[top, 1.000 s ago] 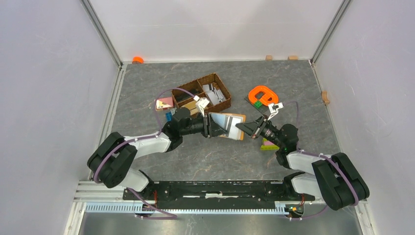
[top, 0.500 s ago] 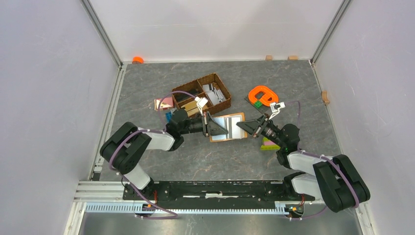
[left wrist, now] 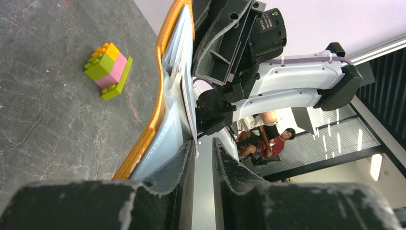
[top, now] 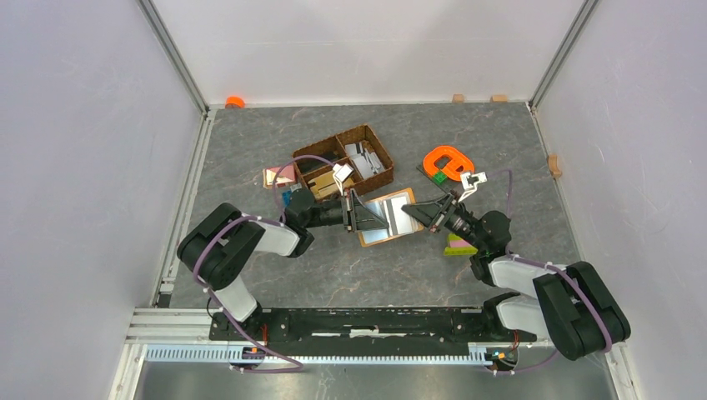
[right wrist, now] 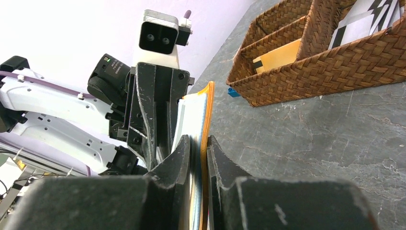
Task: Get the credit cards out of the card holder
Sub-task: Remove the credit card from the card holder.
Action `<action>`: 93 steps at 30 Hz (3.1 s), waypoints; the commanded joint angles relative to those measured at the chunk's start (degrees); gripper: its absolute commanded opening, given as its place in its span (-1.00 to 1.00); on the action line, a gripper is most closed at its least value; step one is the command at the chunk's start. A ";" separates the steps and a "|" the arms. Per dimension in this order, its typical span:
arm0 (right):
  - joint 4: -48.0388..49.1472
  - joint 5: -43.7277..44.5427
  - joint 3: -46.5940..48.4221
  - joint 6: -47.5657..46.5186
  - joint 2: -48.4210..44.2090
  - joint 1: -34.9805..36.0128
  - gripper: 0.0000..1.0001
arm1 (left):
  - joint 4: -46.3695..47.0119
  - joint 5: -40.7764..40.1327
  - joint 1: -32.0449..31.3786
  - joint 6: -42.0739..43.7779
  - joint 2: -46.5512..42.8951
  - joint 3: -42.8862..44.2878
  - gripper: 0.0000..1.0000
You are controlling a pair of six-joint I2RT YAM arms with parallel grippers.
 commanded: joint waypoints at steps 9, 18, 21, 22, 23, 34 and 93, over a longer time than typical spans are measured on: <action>-3.66 0.43 1.04 -5.04 2.40 5.77 -1.00 | 10.84 -2.90 3.35 -5.65 2.94 -0.27 -0.52; -13.38 5.05 2.46 -11.17 -0.45 6.67 -1.00 | -6.29 -6.91 3.90 4.20 -3.88 -1.25 -0.59; -16.87 7.07 2.95 -12.64 -1.17 6.77 -1.00 | -3.56 -6.85 3.90 4.04 -5.07 -2.06 -0.64; -17.54 7.48 3.09 -12.94 -1.20 6.77 -1.00 | -0.28 -6.42 3.82 2.95 -4.90 -2.33 -0.65; -17.90 7.72 3.15 -13.14 -1.21 6.77 -1.00 | 2.99 -5.78 3.73 1.32 -4.41 -2.59 -0.67; -13.34 5.69 2.55 -11.21 0.44 7.14 -1.00 | 10.68 -3.30 2.56 -2.89 -1.80 -1.65 -0.59; 3.44 -0.98 0.87 0.42 6.37 8.00 -1.00 | -14.80 -10.19 2.31 12.96 -7.51 -1.02 -0.52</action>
